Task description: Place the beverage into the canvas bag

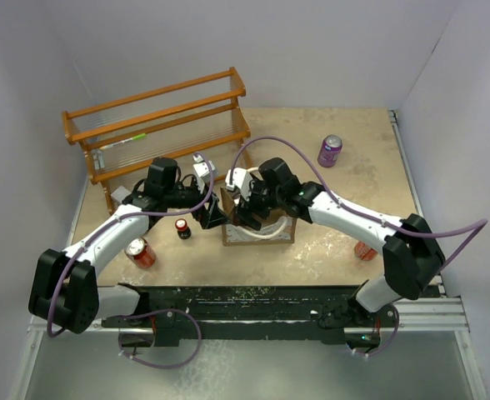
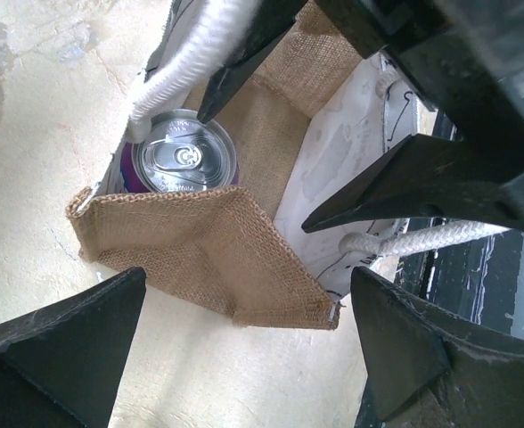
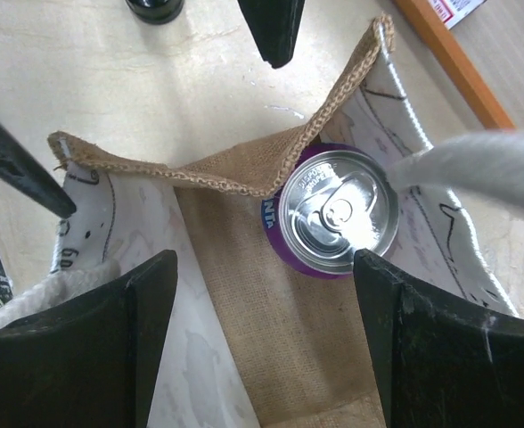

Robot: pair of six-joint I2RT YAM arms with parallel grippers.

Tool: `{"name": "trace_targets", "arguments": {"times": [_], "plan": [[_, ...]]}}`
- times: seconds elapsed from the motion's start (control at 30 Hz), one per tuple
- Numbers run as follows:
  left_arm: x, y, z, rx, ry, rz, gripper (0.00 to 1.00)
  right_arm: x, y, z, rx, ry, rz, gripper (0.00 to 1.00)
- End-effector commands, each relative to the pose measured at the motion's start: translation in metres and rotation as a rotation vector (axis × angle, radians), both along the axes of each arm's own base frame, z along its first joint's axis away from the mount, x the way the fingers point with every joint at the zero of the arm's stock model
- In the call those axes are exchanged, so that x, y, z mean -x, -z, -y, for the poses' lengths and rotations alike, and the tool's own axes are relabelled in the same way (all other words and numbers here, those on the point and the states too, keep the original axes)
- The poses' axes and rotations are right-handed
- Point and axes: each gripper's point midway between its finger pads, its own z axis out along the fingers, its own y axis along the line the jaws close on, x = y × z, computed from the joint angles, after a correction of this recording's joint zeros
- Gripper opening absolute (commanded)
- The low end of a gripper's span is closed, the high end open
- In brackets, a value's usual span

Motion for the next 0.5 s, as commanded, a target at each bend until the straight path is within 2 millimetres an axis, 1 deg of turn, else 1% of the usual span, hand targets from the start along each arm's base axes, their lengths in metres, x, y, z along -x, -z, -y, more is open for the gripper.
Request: {"name": "trace_targets", "arguments": {"times": [0.0, 0.1, 0.2, 0.27, 0.37, 0.47], "plan": [[-0.007, -0.023, 0.003, 0.031, 0.03, 0.078, 0.99, 0.0, -0.003, -0.008, -0.005, -0.04, -0.003, 0.81], [-0.006, -0.023, 0.004, 0.035, 0.044, 0.084, 0.99, -0.001, 0.001, -0.009, 0.008, -0.036, -0.012, 0.82], [-0.005, -0.023, 0.004, 0.034, 0.044, 0.085, 0.99, -0.002, 0.0, -0.008, 0.009, -0.038, -0.005, 0.82], [-0.006, -0.022, 0.003, 0.03, 0.038, 0.085, 0.99, 0.002, -0.001, -0.005, 0.014, -0.055, -0.007, 0.82], [-0.01, -0.023, 0.002, 0.024, 0.023, 0.087, 0.99, 0.007, -0.01, -0.004, 0.001, -0.075, 0.012, 0.82], [-0.012, -0.023, 0.002, 0.019, 0.015, 0.08, 0.99, 0.009, -0.023, -0.003, -0.016, -0.091, 0.041, 0.81]]}}
